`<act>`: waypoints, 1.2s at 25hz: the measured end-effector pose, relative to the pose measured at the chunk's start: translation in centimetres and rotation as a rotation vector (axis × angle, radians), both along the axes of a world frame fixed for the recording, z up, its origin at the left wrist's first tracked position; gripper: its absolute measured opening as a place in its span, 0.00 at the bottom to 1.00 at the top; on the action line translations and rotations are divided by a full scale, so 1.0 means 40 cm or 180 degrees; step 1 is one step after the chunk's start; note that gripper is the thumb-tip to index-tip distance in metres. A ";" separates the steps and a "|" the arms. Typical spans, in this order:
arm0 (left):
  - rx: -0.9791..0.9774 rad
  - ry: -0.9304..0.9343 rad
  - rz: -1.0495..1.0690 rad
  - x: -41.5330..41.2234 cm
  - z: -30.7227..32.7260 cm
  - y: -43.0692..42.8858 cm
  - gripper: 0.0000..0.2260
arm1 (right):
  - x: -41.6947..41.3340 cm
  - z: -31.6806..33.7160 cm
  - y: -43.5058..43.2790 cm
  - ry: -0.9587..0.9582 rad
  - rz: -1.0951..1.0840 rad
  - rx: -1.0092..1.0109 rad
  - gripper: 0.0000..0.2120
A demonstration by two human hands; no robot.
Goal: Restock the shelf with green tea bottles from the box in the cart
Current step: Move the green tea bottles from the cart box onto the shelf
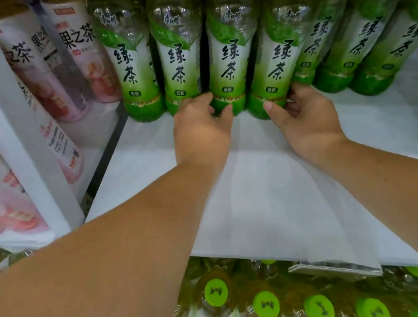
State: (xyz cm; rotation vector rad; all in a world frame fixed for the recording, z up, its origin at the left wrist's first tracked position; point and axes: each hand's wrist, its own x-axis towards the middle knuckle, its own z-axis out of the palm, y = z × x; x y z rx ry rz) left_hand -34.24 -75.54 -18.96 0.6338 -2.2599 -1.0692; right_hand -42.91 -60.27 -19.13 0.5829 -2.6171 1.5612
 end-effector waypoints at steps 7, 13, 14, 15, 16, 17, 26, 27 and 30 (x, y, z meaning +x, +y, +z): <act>0.0705 -0.0279 -0.0529 0.065 0.044 0.019 0.16 | 0.046 0.053 -0.013 -0.0819 -0.0345 0.0040 0.27; 0.1379 -0.0676 -0.1075 0.204 0.092 0.042 0.29 | 0.227 0.089 0.046 -0.1384 -0.0545 -0.0580 0.23; 0.1521 -0.0719 -0.1085 0.234 0.099 0.049 0.28 | 0.270 0.088 0.068 -0.1415 -0.0558 -0.0642 0.21; 0.1613 -0.0765 -0.1069 0.264 0.104 0.054 0.27 | 0.312 0.088 0.089 -0.1441 -0.0571 -0.0685 0.20; 0.1670 -0.0824 -0.1043 0.297 0.108 0.058 0.27 | 0.353 0.089 0.109 -0.1482 -0.0580 -0.0724 0.19; 0.1695 -0.0888 -0.1024 0.330 0.113 0.061 0.26 | 0.392 0.094 0.124 -0.1529 -0.0593 -0.0752 0.19; 0.1691 -0.1750 -0.1253 0.607 0.262 0.189 0.25 | 0.677 0.227 0.270 -0.2292 -0.0670 -0.0286 0.24; 0.1740 -0.1768 -0.1294 0.641 0.288 0.206 0.25 | 0.713 0.246 0.289 -0.2331 -0.0759 -0.0255 0.25; 0.1712 -0.1780 -0.1455 0.745 0.376 0.251 0.23 | 0.834 0.309 0.337 -0.2395 -0.0885 -0.0236 0.26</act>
